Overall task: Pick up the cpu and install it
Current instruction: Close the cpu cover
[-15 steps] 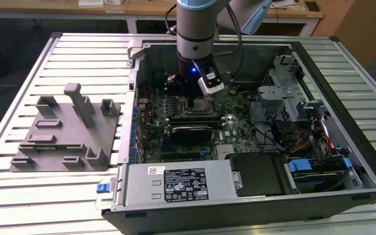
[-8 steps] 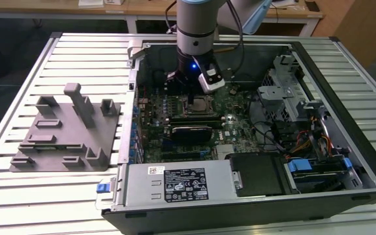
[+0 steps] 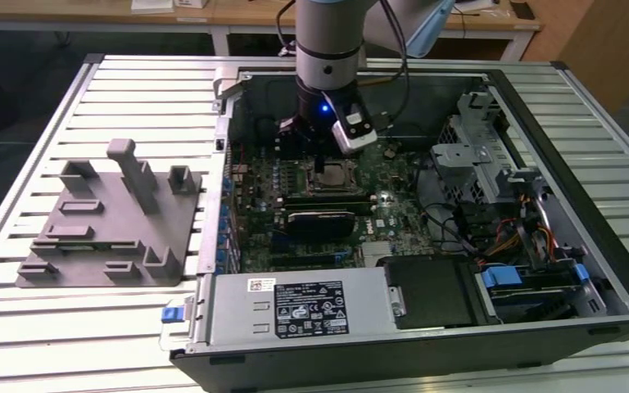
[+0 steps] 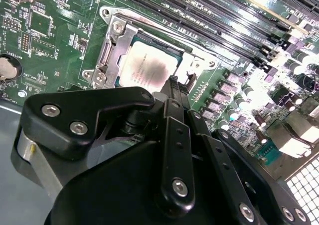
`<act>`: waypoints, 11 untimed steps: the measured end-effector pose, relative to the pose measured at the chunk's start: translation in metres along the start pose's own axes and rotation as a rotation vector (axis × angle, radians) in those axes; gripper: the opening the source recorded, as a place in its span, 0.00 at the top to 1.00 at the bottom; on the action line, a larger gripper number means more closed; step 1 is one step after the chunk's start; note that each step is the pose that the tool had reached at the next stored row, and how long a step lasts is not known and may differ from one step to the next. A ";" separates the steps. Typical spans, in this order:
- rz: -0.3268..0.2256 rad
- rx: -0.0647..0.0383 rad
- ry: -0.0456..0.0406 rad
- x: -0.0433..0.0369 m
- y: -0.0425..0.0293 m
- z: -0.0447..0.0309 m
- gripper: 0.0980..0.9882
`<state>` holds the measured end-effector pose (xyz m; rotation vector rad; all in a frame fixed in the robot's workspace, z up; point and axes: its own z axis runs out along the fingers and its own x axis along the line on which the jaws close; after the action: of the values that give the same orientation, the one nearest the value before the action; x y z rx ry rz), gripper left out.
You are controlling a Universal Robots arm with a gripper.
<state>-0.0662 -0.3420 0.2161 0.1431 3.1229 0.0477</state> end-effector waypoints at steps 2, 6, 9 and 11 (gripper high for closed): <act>0.000 0.000 0.0001 -0.0006 0.0000 -0.0001 0.99; 0.000 0.000 0.0000 -0.0038 0.0003 0.0000 0.99; 0.000 0.000 0.0000 -0.0063 0.0006 0.0001 0.99; 0.000 0.000 0.0000 -0.0082 0.0007 0.0001 0.99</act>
<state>-0.0580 -0.3420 0.2161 0.1432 3.1229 0.0476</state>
